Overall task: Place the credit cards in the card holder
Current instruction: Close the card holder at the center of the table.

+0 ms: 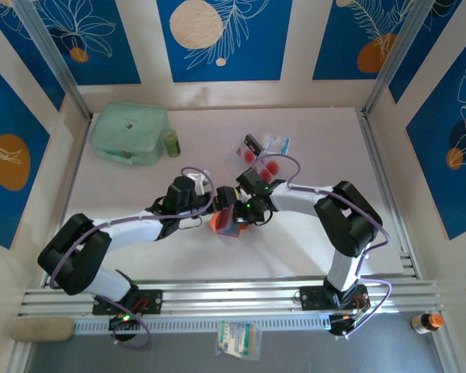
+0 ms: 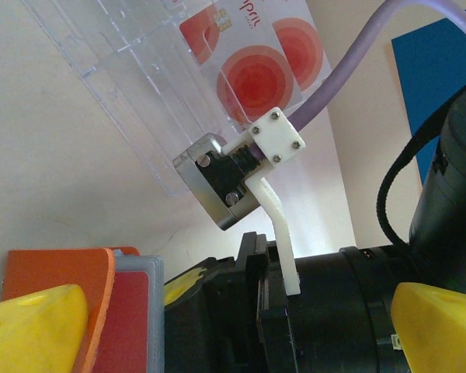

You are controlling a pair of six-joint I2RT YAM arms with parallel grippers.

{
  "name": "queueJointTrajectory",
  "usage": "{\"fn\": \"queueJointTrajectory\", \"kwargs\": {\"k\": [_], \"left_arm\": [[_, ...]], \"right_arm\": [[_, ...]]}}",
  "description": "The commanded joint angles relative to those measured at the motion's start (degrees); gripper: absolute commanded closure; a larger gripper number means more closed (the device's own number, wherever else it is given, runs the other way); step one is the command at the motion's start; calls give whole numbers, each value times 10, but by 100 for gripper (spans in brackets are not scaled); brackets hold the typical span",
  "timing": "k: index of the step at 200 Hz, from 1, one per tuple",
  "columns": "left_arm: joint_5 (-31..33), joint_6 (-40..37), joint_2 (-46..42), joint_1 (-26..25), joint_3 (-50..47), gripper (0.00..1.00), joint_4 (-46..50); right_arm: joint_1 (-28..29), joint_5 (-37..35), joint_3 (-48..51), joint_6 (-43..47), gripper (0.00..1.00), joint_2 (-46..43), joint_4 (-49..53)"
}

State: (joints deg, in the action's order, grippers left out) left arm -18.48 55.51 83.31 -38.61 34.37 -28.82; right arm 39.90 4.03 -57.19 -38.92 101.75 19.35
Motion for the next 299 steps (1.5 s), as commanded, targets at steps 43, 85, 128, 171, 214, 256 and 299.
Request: {"fn": "queueJointTrajectory", "kwargs": {"k": [43, 85, 128, 171, 214, 256, 299], "left_arm": [[-10, 12, 6, -8, -9, 0, -29], [-11, 14, 13, -11, -9, 0, -36], [-11, 16, 14, -13, -6, 0, -39], [-9, 14, 13, -12, -5, 0, -35], [-9, 14, 12, -14, -6, 0, -35], [-9, 15, 9, -16, -9, 0, -27], [-2, 25, 25, -34, -8, 0, -44]], "right_arm": [[-33, 6, -20, 14, 100, -88, 63], [-42, -17, 12, 4, 100, -136, 85], [-41, -15, 38, -8, 75, -129, 80], [-32, -7, 35, -11, 69, -93, 66], [-32, -6, 27, -7, 72, -55, 56], [-47, 8, 21, 7, 100, -45, 39], [-71, 54, 6, 21, 100, -35, -1]]}}
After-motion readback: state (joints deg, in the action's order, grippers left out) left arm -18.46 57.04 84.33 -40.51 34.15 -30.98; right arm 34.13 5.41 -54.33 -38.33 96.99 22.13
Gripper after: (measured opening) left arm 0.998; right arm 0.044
